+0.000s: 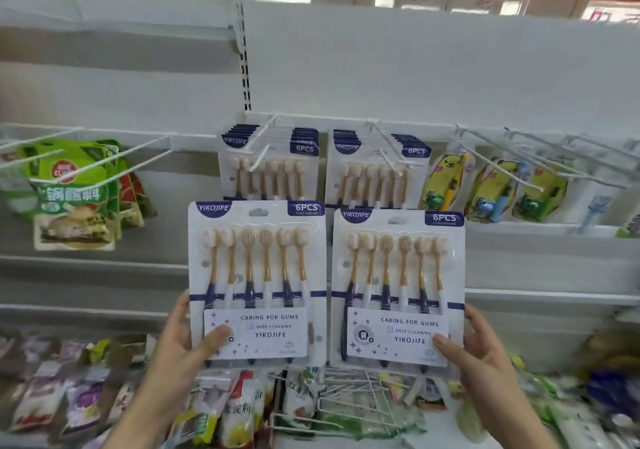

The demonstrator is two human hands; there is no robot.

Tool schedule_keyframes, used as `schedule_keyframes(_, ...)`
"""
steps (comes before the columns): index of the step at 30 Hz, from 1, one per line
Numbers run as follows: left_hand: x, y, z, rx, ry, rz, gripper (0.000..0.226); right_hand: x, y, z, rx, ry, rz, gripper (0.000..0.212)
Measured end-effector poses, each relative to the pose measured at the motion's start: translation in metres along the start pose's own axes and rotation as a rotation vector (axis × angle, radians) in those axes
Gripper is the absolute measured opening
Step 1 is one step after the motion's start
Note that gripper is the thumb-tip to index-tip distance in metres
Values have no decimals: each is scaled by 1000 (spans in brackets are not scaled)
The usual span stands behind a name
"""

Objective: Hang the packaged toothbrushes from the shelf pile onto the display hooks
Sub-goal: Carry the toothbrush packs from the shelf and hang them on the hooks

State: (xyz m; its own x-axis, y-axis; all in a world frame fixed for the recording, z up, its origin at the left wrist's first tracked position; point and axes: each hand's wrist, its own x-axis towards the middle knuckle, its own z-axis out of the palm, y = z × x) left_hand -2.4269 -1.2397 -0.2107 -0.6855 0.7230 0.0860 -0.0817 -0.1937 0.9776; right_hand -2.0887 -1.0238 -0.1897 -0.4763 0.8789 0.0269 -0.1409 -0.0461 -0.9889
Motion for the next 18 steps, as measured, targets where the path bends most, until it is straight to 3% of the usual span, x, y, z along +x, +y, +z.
schedule_keyframes(1, 1, 6, 1, -2, 1, 18, 99, -2, -5, 0, 18, 6, -16, 60)
schedule_keyframes(8, 0, 32, 15, 74, -6, 161, 59, -2, -34, 0, 26, 5, -79, 55)
schedule_keyframes(18, 22, 43, 12, 109, -5, 173, 60, 10, -54, 14, 3, -21, -127, 51)
